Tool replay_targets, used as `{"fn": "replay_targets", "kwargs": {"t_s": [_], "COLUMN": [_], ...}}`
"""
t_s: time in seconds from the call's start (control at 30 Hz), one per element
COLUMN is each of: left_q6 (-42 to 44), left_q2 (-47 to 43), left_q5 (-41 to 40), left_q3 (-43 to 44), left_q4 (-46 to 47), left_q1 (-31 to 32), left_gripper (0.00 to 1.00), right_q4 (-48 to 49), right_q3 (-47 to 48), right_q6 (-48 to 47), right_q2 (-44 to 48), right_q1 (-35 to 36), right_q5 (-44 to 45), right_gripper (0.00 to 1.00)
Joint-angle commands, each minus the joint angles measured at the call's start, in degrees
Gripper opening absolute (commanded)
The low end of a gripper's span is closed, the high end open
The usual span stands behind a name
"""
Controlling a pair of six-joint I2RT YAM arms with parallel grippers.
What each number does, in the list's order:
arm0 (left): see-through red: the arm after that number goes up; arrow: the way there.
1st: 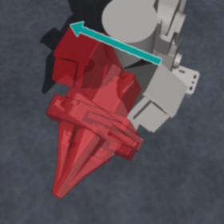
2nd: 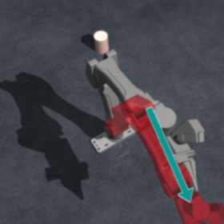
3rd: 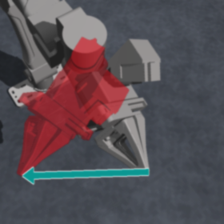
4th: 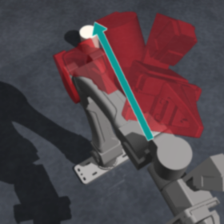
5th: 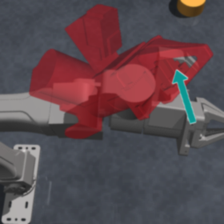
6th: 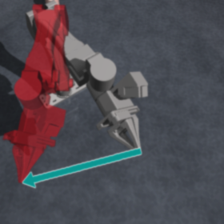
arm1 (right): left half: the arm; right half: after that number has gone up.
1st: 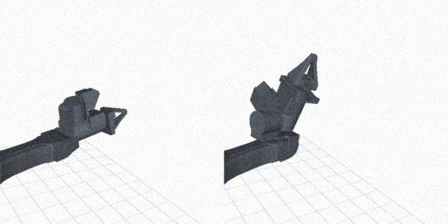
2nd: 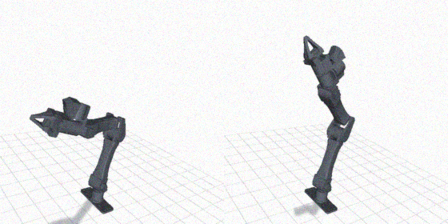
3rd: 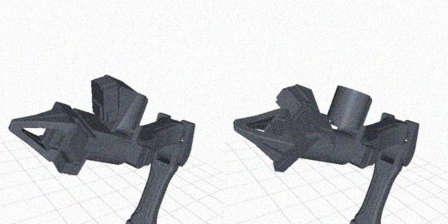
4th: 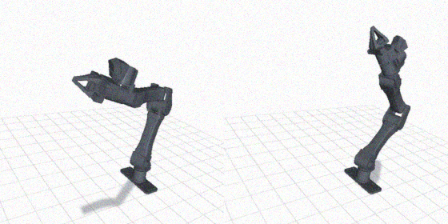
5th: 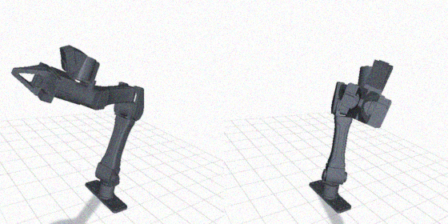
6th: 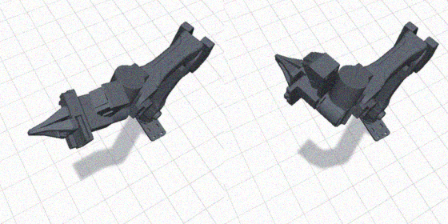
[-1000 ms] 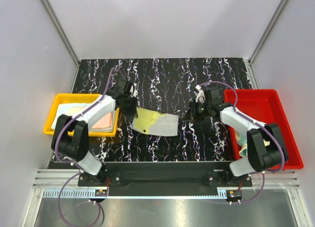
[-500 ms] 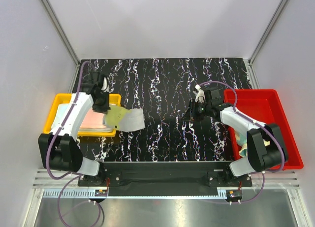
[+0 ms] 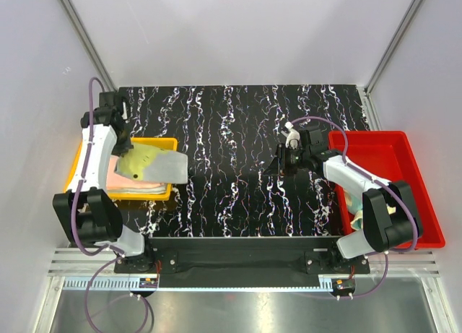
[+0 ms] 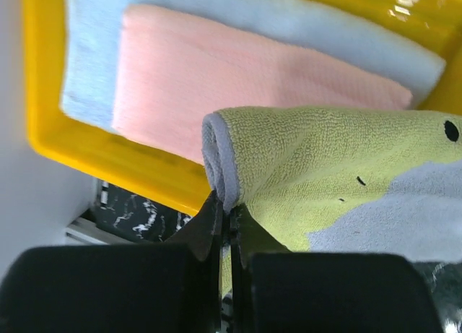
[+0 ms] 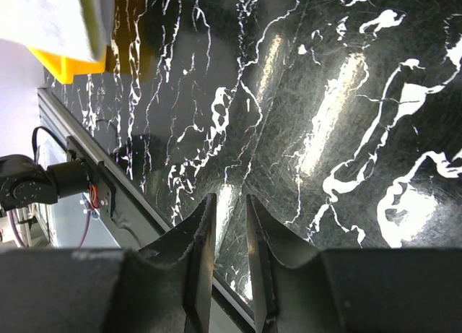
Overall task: Fold and stack the towels
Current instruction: Neatly place the folded towel into the bin
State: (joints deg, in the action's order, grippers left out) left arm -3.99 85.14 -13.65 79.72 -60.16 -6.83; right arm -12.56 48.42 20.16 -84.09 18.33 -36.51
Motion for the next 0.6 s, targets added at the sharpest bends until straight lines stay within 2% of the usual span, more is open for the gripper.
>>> {"fn": "replay_targets", "kwargs": {"t_s": [0.0,0.23,0.33,0.37,0.4,0.43,0.47,0.57], "left_q6": [1.6,2.9,1.9,1.4,-0.6,-3.5,-3.7,-4.4], "left_q2": [1.2,7.7,12.6,16.7,18.5,20.0,20.8,19.5], "left_q5": [-7.1,-9.0,-17.6,-19.6,-24.2,-24.0,-23.3,-19.5], "left_q3": [4.6,4.7,5.3,9.0,11.7,14.9,17.8,19.9], "left_q4": [1.1,4.2,7.4,7.0,3.7,2.0,1.5,2.1], "left_q1": [-2.4,-10.1,-11.2,-11.8,-13.1,-13.6,-13.8,-13.2], "left_gripper": [0.0,0.0,0.02,0.06,0.15,0.35,0.43,0.48], "right_q4": [2.6,3.9,3.3,2.5,2.4,2.3,2.4,3.2], "right_q3": [2.3,1.8,2.2,2.3,2.3,2.2,2.2,1.9], "right_q6": [-0.5,-0.3,-0.7,-1.4,-1.8,-1.9,-2.0,-1.5], "right_q2": [0.1,0.3,0.3,0.2,0.2,0.3,0.2,-0.3], "right_q1": [0.4,0.4,0.4,0.4,0.4,0.4,0.4,0.4], "right_q5": [-2.3,-3.1,-3.2,-2.6,-2.3,-1.8,-1.6,-1.5], "right_gripper": [0.29,0.31,0.31,0.32,0.32,0.33,0.33,0.35]}}
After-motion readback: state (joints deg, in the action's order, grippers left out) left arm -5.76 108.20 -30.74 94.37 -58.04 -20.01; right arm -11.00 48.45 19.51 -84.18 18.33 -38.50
